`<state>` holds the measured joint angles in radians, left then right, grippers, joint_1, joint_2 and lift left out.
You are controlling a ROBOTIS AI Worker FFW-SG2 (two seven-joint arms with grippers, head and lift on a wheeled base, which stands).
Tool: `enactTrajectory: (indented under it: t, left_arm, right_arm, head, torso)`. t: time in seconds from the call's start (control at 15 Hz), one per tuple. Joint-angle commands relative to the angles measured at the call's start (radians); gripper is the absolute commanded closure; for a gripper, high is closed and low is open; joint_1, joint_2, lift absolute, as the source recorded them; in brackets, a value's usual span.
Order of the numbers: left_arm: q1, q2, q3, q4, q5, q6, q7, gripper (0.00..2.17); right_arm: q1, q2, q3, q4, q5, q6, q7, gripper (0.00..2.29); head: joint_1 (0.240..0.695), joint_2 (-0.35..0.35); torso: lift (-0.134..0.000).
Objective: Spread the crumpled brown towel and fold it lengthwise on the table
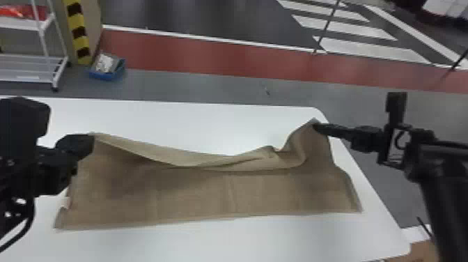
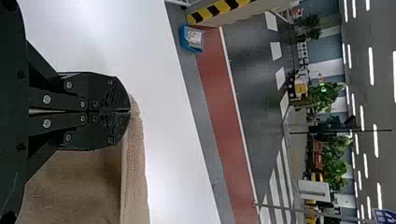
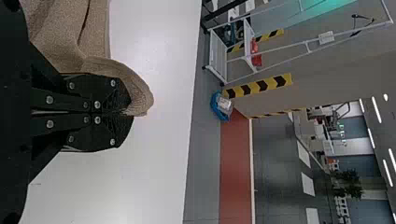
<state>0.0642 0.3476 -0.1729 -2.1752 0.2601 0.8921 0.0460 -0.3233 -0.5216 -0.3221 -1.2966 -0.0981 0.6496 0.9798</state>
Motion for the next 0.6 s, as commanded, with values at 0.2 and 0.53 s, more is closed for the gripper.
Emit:
enactTrajectory:
  t: [0.2, 0.53]
  left_arm:
    - [-0.073, -0.004, 0.013, 0.054, 0.039, -0.009, 0.008, 1.44]
    - [-0.271, -0.004, 0.056, 0.247, 0.128, -0.052, 0.008, 1.44]
  right_arm:
    - [-0.045, 0.008, 0.012, 0.03, -0.014, 0.003, -0.016, 1.21]
    - [-0.212, 0.045, 0.017, 0.2, -0.023, -0.086, -0.032, 1.21]
  head:
    - [0.693, -0.261]
    - [0.639, -0.227]
  torso:
    - [-0.123]
    - [-0.123]
